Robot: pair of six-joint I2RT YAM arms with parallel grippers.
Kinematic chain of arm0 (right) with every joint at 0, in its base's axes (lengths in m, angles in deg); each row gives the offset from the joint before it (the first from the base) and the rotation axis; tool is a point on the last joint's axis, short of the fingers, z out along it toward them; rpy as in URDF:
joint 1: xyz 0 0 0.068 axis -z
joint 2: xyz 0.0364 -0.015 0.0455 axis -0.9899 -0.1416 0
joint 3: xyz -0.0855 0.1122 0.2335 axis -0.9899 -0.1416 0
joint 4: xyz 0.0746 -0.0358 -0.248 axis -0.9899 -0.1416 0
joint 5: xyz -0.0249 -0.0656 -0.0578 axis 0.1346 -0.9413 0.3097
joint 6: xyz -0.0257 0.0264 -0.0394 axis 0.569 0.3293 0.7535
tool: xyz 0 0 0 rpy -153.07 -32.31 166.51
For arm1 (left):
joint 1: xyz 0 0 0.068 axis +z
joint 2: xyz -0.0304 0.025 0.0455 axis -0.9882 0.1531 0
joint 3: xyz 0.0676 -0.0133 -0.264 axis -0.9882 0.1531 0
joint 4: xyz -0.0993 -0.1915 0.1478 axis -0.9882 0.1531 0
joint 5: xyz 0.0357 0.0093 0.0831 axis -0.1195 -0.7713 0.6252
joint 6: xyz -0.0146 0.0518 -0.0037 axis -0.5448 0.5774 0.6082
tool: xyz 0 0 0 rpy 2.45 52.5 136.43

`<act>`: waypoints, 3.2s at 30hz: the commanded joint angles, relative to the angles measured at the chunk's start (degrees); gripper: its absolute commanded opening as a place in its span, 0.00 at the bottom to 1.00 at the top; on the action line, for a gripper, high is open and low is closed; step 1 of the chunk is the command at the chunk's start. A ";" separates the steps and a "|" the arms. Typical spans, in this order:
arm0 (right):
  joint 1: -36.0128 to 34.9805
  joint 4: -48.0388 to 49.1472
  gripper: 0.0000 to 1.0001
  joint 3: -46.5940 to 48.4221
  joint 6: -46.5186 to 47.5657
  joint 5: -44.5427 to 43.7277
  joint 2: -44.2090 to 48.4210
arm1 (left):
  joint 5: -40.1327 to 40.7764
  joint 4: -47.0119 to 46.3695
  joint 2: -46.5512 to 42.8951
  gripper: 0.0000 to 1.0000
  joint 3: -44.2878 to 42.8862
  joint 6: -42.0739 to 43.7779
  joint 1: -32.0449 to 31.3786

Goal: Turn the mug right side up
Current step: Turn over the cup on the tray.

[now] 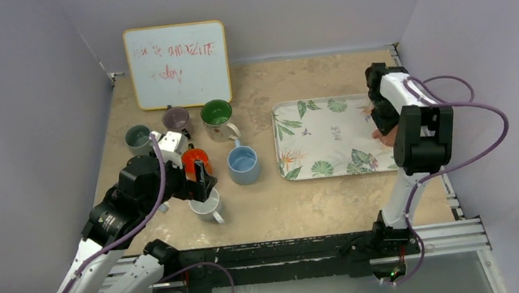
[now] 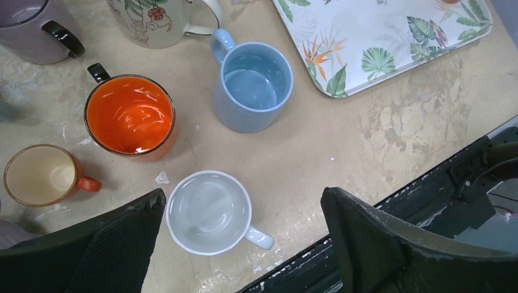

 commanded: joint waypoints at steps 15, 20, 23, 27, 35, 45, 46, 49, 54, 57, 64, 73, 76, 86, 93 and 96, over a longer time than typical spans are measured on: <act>-10.24 12.74 0.00 -4.98 24.29 4.75 4.84 | 0.42 -0.34 0.00 0.98 0.36 -0.24 -0.08; -16.85 9.60 0.00 -3.13 23.76 1.85 2.91 | 0.55 -0.36 -0.19 0.98 0.36 -0.24 -0.07; -20.59 12.43 0.00 -4.52 25.06 2.51 4.47 | 0.38 -0.38 -0.02 0.99 0.32 -0.24 -0.07; -23.85 21.95 0.00 -9.69 31.53 4.57 8.93 | 0.12 -0.47 0.19 0.99 0.37 -0.15 -0.09; -24.41 40.96 0.00 -23.17 44.07 15.42 18.17 | -0.03 -0.47 0.05 0.98 0.35 -0.06 -0.09; -24.33 43.18 0.16 -24.27 46.48 21.68 16.46 | -0.22 -0.56 -0.40 0.99 0.34 -0.11 -0.12; -24.39 43.12 0.16 -24.37 46.25 21.61 16.45 | -0.24 -0.56 -0.37 0.99 0.30 -0.07 -0.14; -24.37 43.20 0.17 -24.49 45.66 20.91 16.54 | -0.07 -0.47 -0.09 0.98 0.29 -0.06 -0.10; -24.39 43.66 0.02 -23.80 46.39 19.82 15.52 | -0.15 -0.47 -0.57 0.99 0.32 -0.06 -0.12; -24.33 44.28 0.00 -24.24 46.83 19.59 16.05 | -0.11 -0.64 -0.65 0.99 0.52 -0.08 -0.11; -24.37 48.03 0.00 -26.55 47.61 21.12 22.05 | 0.57 0.34 1.10 1.00 -0.54 -0.42 -0.13; -24.33 58.34 0.00 -33.78 43.84 23.55 30.73 | 1.08 0.42 1.27 1.00 -1.73 -6.51 -0.10; -24.33 62.80 0.00 -36.82 42.79 25.36 34.75 | -4.24 -3.18 2.83 0.98 -0.72 -9.02 -0.11; -24.55 73.16 0.00 -39.97 35.95 42.22 40.21 | -9.58 -17.35 8.79 0.93 2.23 -19.48 -0.08; -26.82 79.22 0.00 -41.35 30.62 46.04 43.23 | -15.28 -26.30 15.17 0.87 1.60 -21.68 -0.10; -28.47 82.61 0.00 -41.27 28.10 47.48 43.79 | -16.88 -29.63 16.41 0.87 1.60 -22.68 -0.12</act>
